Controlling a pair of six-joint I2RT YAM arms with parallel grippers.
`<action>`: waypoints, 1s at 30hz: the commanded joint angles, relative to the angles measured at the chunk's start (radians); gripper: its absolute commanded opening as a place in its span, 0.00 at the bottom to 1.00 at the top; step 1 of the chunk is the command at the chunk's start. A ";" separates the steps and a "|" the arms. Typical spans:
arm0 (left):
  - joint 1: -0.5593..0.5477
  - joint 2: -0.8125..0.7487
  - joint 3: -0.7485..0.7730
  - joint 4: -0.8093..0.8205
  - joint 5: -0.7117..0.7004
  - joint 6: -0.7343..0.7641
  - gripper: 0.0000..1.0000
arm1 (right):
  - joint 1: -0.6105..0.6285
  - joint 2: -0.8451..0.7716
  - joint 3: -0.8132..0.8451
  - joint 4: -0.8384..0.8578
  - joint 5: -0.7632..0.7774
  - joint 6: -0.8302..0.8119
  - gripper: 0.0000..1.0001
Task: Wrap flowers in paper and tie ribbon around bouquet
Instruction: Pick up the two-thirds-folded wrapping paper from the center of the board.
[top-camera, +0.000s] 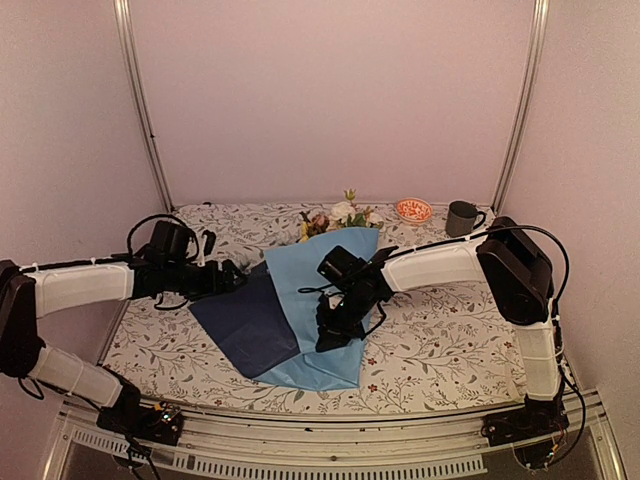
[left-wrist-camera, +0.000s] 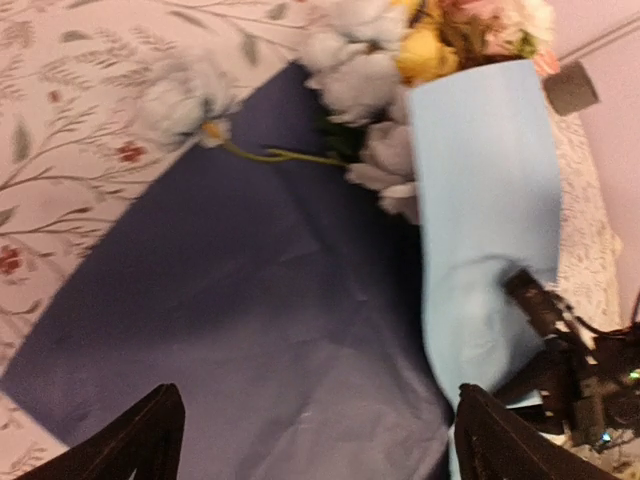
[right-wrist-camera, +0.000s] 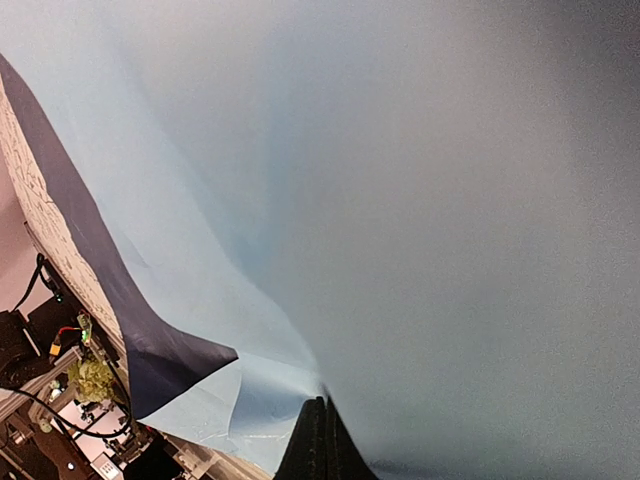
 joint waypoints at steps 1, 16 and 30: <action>0.136 -0.041 -0.038 -0.109 -0.195 -0.045 0.99 | 0.014 0.043 -0.009 -0.042 0.076 -0.040 0.00; 0.181 0.158 -0.184 0.105 0.031 -0.188 0.98 | 0.016 0.040 -0.012 -0.029 0.074 -0.097 0.00; 0.001 0.213 -0.089 0.257 0.202 -0.235 0.25 | 0.016 0.046 -0.003 -0.039 0.075 -0.087 0.00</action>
